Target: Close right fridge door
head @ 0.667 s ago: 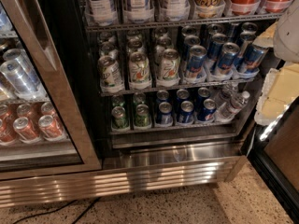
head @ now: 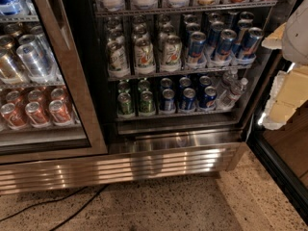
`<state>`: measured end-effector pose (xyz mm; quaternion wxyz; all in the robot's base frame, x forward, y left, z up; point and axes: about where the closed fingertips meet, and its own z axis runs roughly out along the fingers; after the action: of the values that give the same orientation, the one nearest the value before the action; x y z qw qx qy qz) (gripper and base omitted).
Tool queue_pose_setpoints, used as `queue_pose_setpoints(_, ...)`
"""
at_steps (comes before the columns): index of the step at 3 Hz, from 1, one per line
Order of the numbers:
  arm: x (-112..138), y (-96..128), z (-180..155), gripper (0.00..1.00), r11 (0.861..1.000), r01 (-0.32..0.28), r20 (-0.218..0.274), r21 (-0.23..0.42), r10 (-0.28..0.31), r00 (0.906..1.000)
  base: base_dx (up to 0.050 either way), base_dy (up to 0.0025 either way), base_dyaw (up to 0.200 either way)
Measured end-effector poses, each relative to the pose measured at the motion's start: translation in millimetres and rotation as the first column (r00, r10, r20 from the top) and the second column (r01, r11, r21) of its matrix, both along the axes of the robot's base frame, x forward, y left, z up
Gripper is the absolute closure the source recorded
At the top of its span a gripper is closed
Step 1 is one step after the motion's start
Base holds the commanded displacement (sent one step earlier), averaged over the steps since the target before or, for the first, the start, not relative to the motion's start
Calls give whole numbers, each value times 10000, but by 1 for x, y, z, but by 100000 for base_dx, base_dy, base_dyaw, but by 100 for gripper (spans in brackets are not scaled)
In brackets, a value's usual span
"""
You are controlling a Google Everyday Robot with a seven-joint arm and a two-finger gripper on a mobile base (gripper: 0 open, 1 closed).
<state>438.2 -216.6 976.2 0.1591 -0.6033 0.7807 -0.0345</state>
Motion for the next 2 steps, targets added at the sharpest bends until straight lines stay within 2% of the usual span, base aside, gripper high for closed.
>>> queue_pose_setpoints(2, 0, 0, 0, 0, 10000, 0, 0, 0, 0, 10000, -5004, 7, -51)
